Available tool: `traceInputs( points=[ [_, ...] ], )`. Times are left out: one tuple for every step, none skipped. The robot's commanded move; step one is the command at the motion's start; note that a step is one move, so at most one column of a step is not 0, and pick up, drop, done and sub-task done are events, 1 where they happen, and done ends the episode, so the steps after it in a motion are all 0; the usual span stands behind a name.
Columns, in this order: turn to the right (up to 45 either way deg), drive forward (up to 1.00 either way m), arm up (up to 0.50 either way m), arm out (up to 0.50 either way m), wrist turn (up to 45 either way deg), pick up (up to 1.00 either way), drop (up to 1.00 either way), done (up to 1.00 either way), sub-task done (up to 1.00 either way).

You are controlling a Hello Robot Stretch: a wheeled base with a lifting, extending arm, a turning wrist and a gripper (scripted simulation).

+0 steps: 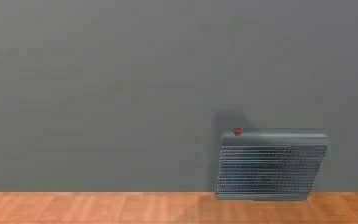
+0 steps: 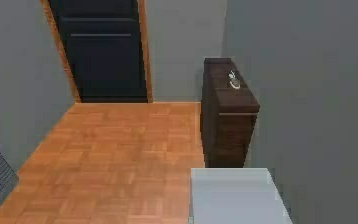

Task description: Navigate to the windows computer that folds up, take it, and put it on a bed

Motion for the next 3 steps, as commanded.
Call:
traceInputs(
  points=[
    [-45.0, 0.00, 0.00, 0.00, 0.0, 0.00, 0.00, 0.00, 0.00],
    [-45.0, 0.00, 0.00, 0.00, 0.0, 0.00, 0.00, 0.00, 0.00],
    [-33.0, 0.00, 0.00, 0.00, 0.0, 0.00, 0.00, 0.00, 0.00]
  ],
)
